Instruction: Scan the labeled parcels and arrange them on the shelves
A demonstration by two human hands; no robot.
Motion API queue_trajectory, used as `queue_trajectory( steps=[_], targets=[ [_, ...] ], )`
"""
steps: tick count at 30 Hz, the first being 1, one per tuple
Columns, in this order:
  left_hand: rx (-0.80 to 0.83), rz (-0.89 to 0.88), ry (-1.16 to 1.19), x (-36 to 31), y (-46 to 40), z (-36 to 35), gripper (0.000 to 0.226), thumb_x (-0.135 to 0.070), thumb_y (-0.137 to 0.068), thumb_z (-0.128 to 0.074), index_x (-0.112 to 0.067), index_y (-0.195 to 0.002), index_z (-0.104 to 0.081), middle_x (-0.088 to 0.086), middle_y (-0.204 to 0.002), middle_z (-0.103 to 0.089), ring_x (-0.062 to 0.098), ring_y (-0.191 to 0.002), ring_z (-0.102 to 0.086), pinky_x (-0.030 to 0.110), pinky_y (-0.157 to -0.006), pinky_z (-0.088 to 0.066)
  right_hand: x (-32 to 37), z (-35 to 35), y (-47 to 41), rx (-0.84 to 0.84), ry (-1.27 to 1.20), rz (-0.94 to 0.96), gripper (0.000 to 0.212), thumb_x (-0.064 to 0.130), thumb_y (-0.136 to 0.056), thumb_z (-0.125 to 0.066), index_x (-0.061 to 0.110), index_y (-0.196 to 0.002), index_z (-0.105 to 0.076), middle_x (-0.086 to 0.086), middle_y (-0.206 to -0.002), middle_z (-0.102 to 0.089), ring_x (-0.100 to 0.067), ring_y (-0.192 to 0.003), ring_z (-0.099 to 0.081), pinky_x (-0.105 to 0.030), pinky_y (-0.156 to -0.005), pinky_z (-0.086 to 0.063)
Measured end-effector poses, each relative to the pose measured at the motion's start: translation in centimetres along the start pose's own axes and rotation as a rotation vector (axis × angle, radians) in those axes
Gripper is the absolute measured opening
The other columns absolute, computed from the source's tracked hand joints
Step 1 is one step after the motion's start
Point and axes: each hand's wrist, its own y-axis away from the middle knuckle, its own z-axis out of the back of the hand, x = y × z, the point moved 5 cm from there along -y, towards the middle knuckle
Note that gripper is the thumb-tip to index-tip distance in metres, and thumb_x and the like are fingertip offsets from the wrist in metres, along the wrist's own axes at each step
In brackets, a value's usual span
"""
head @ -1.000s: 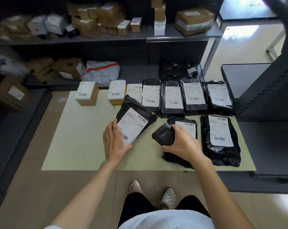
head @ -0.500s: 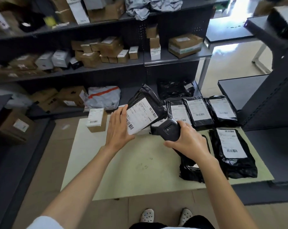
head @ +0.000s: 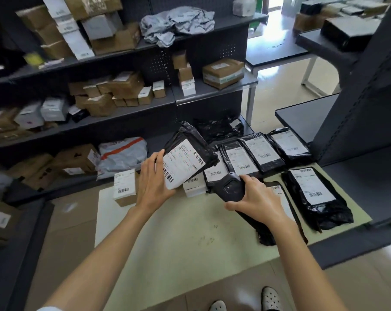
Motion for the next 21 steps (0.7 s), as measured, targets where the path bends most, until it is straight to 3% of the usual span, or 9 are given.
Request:
queue_trajectory(
  steps=[9, 13, 17, 21],
  targets=[
    [0.115, -0.250, 0.107, -5.9, -2.5, -4.6, 0.118, -0.032, -0.055, -0.084, -0.011, -0.152, -0.020, 0.007, -0.143, -0.031, 0.029, -0.126, -0.036, 0.040, -0.109, -0.034, -5.3, 0.7, 3.6, -0.139, -0.143, -0.210, 0.067, 0.059, -0.063, -0.075, 0.032, -0.120, -0.050, 0.012, -0.109, -0.057, -0.018, -0.098, -0.060, -0.037, -0.079, -0.050],
    [0.216, -0.421, 0.161, -13.9, -3.5, -8.7, 0.114, -0.031, -0.059, -0.081, -0.011, -0.152, -0.019, 0.007, -0.144, -0.030, 0.029, -0.131, -0.033, 0.042, -0.111, -0.034, -11.0, 2.5, 7.4, -0.233, -0.190, -0.386, 0.069, 0.062, -0.062, -0.076, 0.037, -0.120, -0.049, 0.011, -0.113, -0.058, -0.019, -0.100, -0.060, -0.038, -0.080, -0.049],
    [0.329, -0.626, 0.189, -24.0, -3.3, -12.9, 0.122, -0.045, -0.061, -0.084, -0.013, -0.154, -0.011, 0.008, -0.149, -0.026, 0.029, -0.137, -0.028, 0.043, -0.116, -0.029, -17.1, 4.3, 12.5, -0.337, -0.231, -0.555, 0.085, 0.066, -0.060, -0.075, 0.032, -0.133, -0.046, 0.007, -0.126, -0.057, -0.023, -0.112, -0.060, -0.044, -0.088, -0.052],
    [0.406, -0.785, 0.250, -34.3, -1.1, -15.8, 0.123, -0.043, -0.058, -0.084, -0.012, -0.153, -0.013, 0.010, -0.148, -0.027, 0.031, -0.138, -0.027, 0.046, -0.117, -0.027, -23.3, 5.9, 18.8, -0.474, -0.278, -0.737, 0.087, 0.070, -0.052, -0.071, 0.031, -0.127, -0.052, 0.005, -0.118, -0.062, -0.027, -0.107, -0.063, -0.042, -0.083, -0.054]
  ],
)
